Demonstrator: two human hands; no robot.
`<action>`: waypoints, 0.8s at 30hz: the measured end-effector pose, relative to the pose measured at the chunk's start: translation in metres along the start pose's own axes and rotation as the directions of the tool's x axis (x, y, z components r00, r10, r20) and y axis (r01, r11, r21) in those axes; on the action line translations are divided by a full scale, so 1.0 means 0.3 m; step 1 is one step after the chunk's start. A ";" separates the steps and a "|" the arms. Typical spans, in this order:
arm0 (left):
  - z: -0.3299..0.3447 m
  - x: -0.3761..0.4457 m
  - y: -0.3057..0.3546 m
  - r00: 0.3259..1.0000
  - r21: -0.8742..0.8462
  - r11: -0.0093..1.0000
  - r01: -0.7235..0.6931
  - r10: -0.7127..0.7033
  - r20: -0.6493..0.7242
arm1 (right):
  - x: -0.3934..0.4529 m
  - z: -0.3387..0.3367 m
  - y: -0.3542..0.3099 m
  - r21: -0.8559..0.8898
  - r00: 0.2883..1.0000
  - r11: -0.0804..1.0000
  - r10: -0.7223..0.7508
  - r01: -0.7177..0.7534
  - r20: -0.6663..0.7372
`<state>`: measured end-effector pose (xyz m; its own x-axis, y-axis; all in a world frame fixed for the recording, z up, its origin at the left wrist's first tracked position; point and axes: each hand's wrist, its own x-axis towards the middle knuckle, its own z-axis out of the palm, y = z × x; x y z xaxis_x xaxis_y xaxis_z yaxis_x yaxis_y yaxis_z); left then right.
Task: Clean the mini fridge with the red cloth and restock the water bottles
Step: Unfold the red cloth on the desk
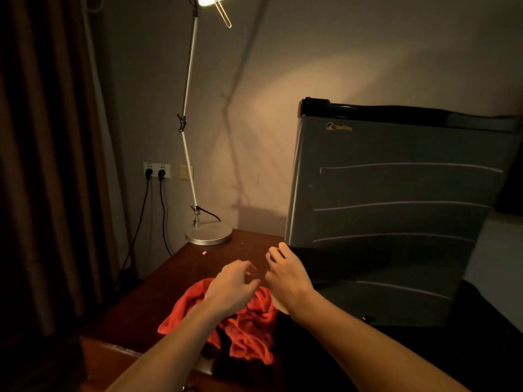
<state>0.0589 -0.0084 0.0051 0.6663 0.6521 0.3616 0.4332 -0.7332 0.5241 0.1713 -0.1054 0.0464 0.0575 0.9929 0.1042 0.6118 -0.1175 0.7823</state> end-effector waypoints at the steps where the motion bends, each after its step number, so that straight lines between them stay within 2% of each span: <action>1: -0.011 -0.024 0.017 1.000 0.003 1.000 -0.004 0.004 0.004 | -0.035 -0.027 -0.009 0.024 1.000 1.000 0.008 -0.008 -0.002; 6: -0.060 -0.164 0.084 0.998 -0.010 0.999 -0.054 0.054 -0.017 | -0.218 -0.147 -0.061 0.053 0.999 0.998 0.023 -0.024 0.033; 10: -0.072 -0.277 0.117 0.997 0.026 0.997 -0.071 0.071 -0.007 | -0.352 -0.205 -0.128 0.124 0.993 0.988 0.083 -0.093 0.079; 14: -0.072 -0.355 0.174 0.990 -0.009 0.992 -0.125 0.125 0.058 | -0.461 -0.260 -0.152 0.203 0.985 0.966 0.146 -0.162 0.091; 19: -0.039 -0.356 0.279 0.980 -0.042 0.985 -0.164 0.168 0.105 | -0.571 -0.258 -0.128 0.410 0.944 0.850 0.307 -0.330 0.123; 21: -0.014 -0.349 0.345 0.973 -0.047 0.980 -0.192 0.196 0.119 | -0.625 -0.235 -0.118 0.492 0.915 0.781 0.394 -0.385 0.089; 24: 0.035 -0.349 0.434 0.964 -0.071 0.970 -0.233 0.240 0.114 | -0.697 -0.175 -0.107 0.513 0.854 0.725 0.520 -0.460 0.030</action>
<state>0.0518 -0.1740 0.0274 0.8155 0.4311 0.3862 0.2219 -0.8491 0.4793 0.0983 -0.3102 0.0318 0.3910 0.7869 0.4774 0.8218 -0.5320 0.2039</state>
